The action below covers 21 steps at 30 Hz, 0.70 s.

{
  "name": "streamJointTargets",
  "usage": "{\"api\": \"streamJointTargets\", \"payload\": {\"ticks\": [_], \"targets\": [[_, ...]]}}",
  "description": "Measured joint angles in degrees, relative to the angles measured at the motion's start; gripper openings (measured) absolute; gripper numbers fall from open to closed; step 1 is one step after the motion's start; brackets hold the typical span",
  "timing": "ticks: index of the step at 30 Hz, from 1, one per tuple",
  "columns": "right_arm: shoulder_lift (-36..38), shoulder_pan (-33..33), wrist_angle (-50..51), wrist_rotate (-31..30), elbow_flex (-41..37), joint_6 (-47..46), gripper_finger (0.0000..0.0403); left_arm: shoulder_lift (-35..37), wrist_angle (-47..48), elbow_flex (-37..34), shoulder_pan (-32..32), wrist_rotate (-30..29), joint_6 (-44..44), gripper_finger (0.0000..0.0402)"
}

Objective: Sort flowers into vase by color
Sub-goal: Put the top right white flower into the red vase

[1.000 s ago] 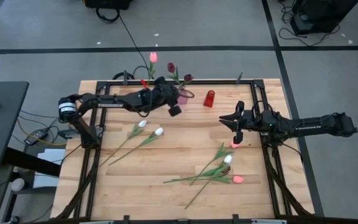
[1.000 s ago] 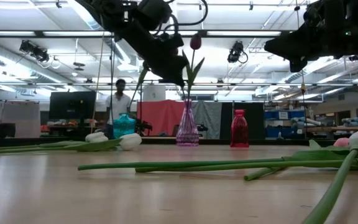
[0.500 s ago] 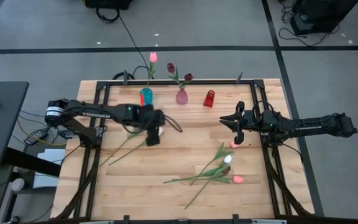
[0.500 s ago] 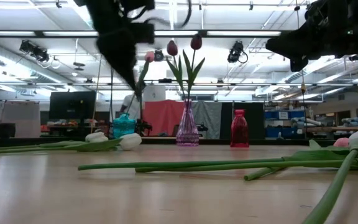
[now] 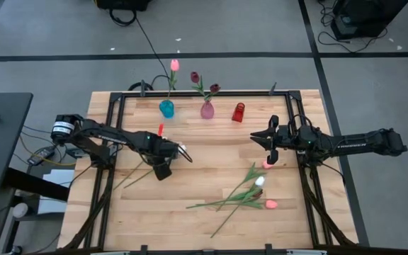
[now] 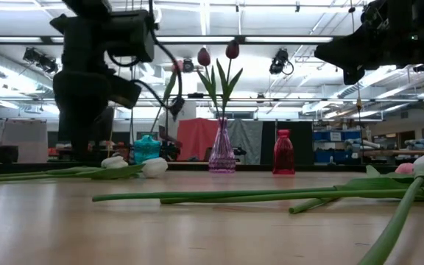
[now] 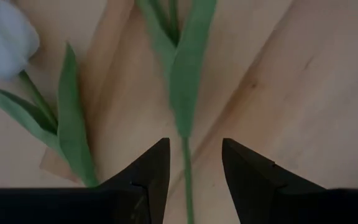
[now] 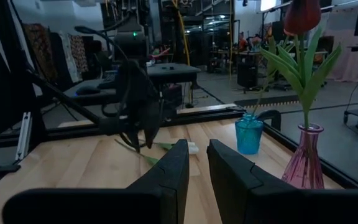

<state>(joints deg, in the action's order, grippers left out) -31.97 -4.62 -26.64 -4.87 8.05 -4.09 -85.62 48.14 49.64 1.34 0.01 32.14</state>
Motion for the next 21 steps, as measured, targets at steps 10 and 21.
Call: {"api": "streamJointTargets", "payload": {"ticks": [10, 21], "targets": [[0.0, 0.0, -0.3, 0.0, 0.0, 0.1, 0.0075, 0.0, -5.7, -4.8, -0.1, 0.0, -0.2, 0.0151], [0.0, 0.0, -0.3, 0.0, 0.0, 0.8, 0.0075, 0.1, -11.9, -9.2, -0.1, -0.1, -0.4, 0.0057]]}}
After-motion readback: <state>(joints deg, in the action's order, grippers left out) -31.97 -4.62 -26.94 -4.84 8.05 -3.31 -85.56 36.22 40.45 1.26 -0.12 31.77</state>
